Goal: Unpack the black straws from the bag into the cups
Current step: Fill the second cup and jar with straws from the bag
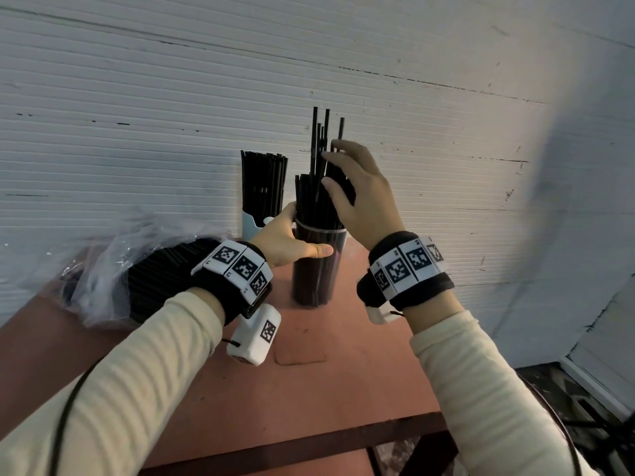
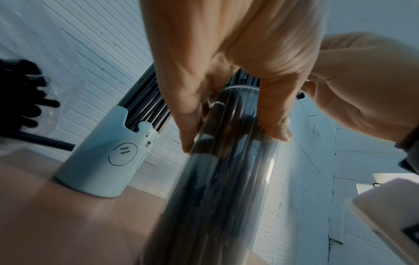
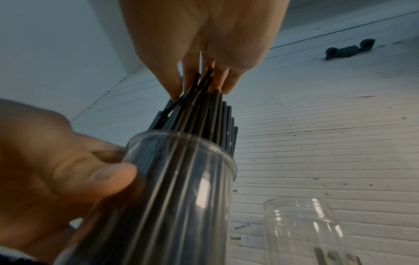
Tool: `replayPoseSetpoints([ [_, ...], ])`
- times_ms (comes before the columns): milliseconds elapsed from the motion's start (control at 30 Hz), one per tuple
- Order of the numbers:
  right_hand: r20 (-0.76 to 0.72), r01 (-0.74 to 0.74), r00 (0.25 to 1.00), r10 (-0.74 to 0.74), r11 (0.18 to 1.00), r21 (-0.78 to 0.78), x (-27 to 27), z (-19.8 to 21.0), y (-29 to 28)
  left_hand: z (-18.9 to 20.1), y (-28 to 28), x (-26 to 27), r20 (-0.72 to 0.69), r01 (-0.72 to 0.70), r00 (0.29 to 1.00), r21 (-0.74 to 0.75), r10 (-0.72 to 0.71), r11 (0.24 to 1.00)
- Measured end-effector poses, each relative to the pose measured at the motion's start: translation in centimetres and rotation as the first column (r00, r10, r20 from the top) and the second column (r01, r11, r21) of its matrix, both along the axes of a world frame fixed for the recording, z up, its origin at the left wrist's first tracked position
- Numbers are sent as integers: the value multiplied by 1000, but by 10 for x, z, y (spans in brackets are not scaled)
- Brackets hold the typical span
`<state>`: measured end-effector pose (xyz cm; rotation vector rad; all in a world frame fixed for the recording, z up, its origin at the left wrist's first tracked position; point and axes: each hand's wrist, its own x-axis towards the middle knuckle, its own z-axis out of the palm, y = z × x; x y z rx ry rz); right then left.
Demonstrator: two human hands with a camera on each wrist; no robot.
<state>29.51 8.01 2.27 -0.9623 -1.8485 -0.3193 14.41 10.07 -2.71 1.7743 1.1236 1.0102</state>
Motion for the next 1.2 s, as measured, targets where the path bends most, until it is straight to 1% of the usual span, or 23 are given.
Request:
replayPoseSetpoints([
  [67, 30, 66, 997, -68, 997, 39, 1, 0, -1, 1, -1, 0, 1, 5, 1000, 7, -5, 1000],
  [100, 27, 71, 997, -73, 996, 59, 2, 0, -2, 0, -1, 0, 2, 5, 1000, 12, -5, 1000],
  [200, -32, 26, 999, -23, 996, 84, 4, 2, -8, -1, -1, 0, 3, -1, 1000, 19, 1, 1000],
  [367, -105, -1, 994, 10, 996, 90, 5, -6, -10, -2, 1, 0, 11, -8, 1000, 8, 8, 1000],
  [600, -46, 7, 999, -4, 998, 70, 4, -31, -18, -2, 0, 0, 9, -21, 1000, 34, 20, 999],
  [700, -37, -18, 999, 19, 999, 34, 6, -17, -20, -3, 0, 0, 8, -15, 1000, 30, 15, 999],
  [800, -90, -35, 995, 34, 999, -6, 7, 11, -15, -3, 0, 0, -5, -19, 1000, 43, 20, 999],
  [933, -158, -29, 987, 5, 988, -152, 5, 45, -3, -3, 2, -1, -18, -26, 999, 55, 27, 998],
  [1033, -155, -30, 988, 5, 987, -158, 2, 47, -4, -5, 4, 0, -22, -33, 999, 46, 34, 998],
  [1133, -211, -31, 977, 3, 991, -131, 2, 36, -9, -5, 4, 0, -28, -37, 999, 48, 38, 998],
  [1200, -219, -15, 976, -13, 992, -126, 3, 28, -11, -4, 3, 0, -33, -39, 999, 47, 41, 998],
])
